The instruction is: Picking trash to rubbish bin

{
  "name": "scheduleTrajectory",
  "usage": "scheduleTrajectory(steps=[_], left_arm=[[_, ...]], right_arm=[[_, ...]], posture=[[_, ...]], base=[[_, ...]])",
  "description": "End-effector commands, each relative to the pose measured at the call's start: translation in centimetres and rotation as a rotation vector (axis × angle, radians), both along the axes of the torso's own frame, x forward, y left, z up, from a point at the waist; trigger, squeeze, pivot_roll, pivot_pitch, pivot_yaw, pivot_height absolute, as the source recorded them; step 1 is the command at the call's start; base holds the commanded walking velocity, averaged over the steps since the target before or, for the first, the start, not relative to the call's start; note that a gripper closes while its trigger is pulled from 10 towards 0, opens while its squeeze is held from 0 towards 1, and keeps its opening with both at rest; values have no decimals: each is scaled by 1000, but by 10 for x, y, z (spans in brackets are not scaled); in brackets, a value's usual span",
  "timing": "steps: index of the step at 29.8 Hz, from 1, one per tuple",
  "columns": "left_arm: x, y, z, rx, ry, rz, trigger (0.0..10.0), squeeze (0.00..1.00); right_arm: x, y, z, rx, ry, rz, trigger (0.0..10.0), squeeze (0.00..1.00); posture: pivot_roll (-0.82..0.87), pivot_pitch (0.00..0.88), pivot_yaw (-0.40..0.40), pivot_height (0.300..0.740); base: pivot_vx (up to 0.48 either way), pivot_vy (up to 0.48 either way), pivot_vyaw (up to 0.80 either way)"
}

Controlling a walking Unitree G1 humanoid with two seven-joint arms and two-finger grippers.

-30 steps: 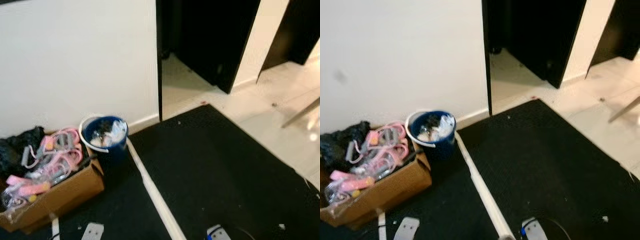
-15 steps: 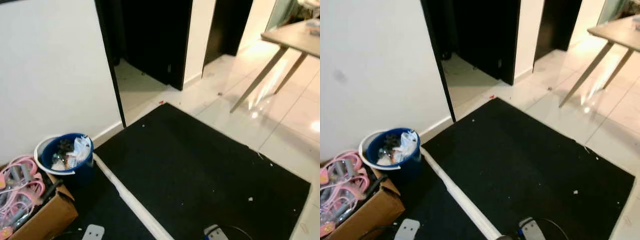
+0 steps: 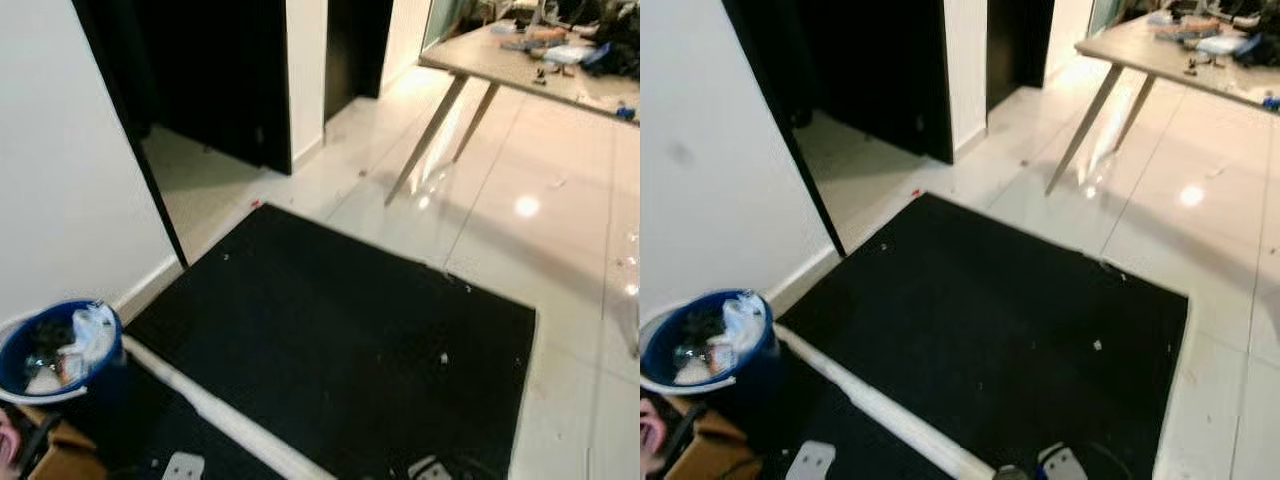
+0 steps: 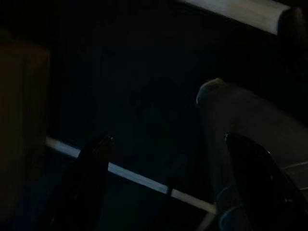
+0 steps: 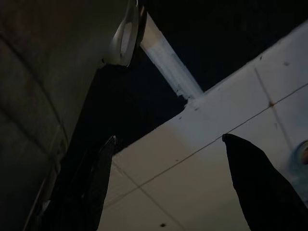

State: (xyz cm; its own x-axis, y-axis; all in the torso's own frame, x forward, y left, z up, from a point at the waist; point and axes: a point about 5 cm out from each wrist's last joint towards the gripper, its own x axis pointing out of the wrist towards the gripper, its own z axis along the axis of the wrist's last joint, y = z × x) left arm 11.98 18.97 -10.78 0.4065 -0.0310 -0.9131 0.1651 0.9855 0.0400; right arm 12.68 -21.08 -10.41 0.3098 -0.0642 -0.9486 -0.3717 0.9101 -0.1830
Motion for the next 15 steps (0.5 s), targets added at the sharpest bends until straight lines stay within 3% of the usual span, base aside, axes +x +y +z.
scheduleTrajectory(steps=[1,7,15], left_arm=[[4,3,2,16,-12,-23,10000,0],[10,2,3,-2,-32,-7,10000,0],[8,0,3,-4,-26,-14,10000,0]], right_arm=[[1,6,-1,19,4,19,10000,0],[8,7,2,18,-10,32,10000,0],[6,6,1,13,-1,43,10000,0]], posture=[[-112,42,96,740],[-121,29,93,740],[-124,35,93,740]], base=[[0,0,-800],[0,0,-800],[0,0,-800]])
